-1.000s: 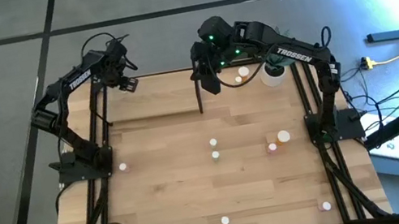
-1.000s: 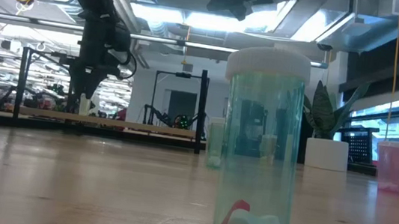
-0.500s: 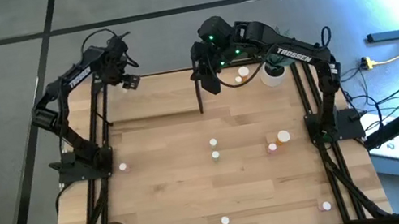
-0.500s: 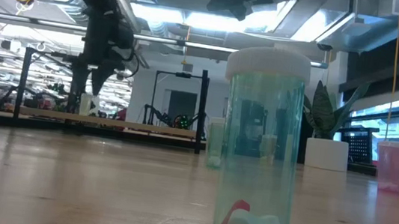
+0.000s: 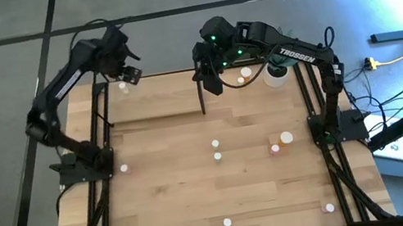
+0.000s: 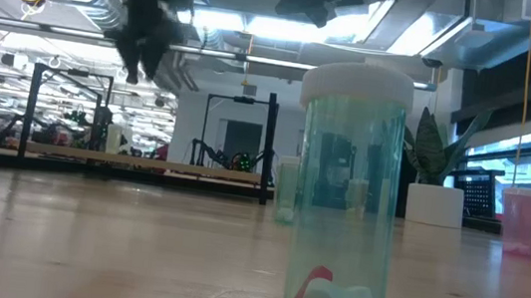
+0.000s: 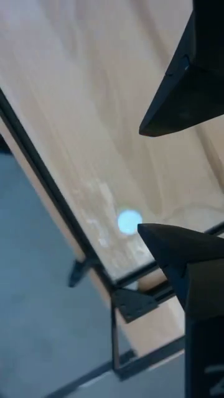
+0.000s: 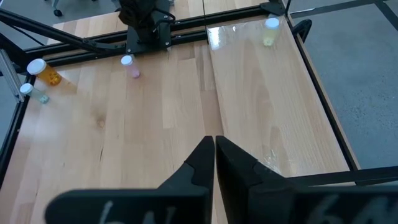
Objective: Pick and place medicine bottles onto shelf by color
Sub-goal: Put the top green pill bottle on the shelf
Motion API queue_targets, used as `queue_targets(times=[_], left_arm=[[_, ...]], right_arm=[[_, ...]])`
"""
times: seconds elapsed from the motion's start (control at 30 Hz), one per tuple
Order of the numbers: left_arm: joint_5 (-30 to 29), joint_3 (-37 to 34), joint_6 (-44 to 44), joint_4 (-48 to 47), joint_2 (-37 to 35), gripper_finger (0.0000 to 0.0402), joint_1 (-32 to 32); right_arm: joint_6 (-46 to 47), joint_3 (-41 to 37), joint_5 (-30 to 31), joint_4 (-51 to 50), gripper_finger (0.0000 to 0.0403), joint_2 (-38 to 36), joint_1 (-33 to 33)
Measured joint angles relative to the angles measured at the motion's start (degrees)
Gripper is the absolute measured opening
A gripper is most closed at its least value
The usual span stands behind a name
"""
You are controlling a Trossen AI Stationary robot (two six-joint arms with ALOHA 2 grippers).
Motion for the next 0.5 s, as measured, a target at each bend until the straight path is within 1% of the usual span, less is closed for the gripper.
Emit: queue_targets(times=[0.2, 0.27, 0.37, 0.5], left_arm=[[-0.1, 0.09, -0.73, -1.95, -12.22, 0.0234, -9.35], [-0.13, 0.09, -2.58, -3.0, -15.42, 0.0234, -13.4], [-0.24, 0.09, -5.28, -4.07, -19.22, 0.0234, -20.02], [-0.38, -0.53, -9.1, -4.98, -22.42, 0.0234, -29.22]], right_arm=[[0.0, 0.0, 0.0, -0.02, 0.0019, 0.0, -0.01], [0.07, 0.0, 0.0, 0.0, 0.0019, 0.0, -0.02], [0.01, 0.0, 0.0, 0.0, 0.0019, -0.01, -0.02], [0.09, 0.0, 0.0, 0.0, 0.0019, -0.01, -0.01]])
